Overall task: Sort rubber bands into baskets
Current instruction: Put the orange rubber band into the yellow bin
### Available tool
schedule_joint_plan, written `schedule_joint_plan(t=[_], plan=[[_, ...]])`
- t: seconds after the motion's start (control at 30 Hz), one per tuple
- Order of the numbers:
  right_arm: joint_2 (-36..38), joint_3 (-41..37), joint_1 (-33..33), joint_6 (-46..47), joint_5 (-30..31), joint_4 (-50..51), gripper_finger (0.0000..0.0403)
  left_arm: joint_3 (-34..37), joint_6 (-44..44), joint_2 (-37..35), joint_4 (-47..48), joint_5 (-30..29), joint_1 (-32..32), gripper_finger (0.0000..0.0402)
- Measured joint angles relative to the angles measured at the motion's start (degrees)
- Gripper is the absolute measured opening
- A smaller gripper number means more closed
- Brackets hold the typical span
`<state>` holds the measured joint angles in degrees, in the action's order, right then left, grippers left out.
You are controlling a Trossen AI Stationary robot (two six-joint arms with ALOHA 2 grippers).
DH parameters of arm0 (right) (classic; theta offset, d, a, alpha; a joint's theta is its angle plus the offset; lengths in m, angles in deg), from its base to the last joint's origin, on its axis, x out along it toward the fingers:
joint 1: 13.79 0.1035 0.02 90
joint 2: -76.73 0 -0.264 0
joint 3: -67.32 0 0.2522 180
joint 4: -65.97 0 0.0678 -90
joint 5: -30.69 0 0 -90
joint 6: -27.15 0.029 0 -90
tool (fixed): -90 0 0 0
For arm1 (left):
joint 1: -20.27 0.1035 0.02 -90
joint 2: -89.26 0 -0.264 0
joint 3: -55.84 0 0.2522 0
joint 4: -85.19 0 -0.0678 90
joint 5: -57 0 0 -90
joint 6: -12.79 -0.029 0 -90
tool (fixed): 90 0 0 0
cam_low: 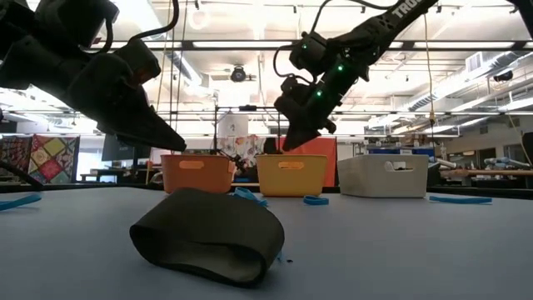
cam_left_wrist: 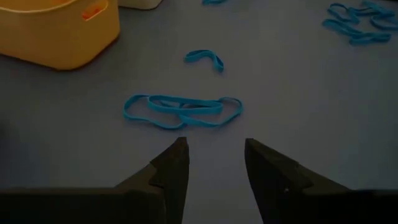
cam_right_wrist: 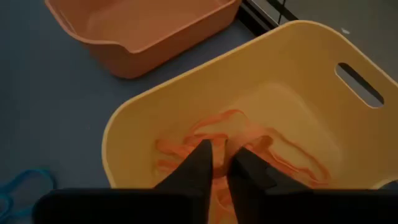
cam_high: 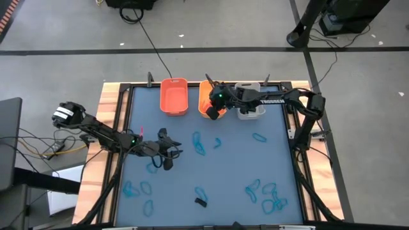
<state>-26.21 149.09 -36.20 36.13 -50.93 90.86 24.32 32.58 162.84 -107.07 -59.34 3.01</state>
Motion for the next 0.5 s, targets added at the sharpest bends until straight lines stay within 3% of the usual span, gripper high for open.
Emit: schedule_joint_plan(t=[0.5], plan=[[0.0, 0.0, -0.2, 1.3, 0.1, 0.5, 0.0241, 0.0, -4.0, 2.1, -3.4, 0.6, 0.0, 0.0160]])
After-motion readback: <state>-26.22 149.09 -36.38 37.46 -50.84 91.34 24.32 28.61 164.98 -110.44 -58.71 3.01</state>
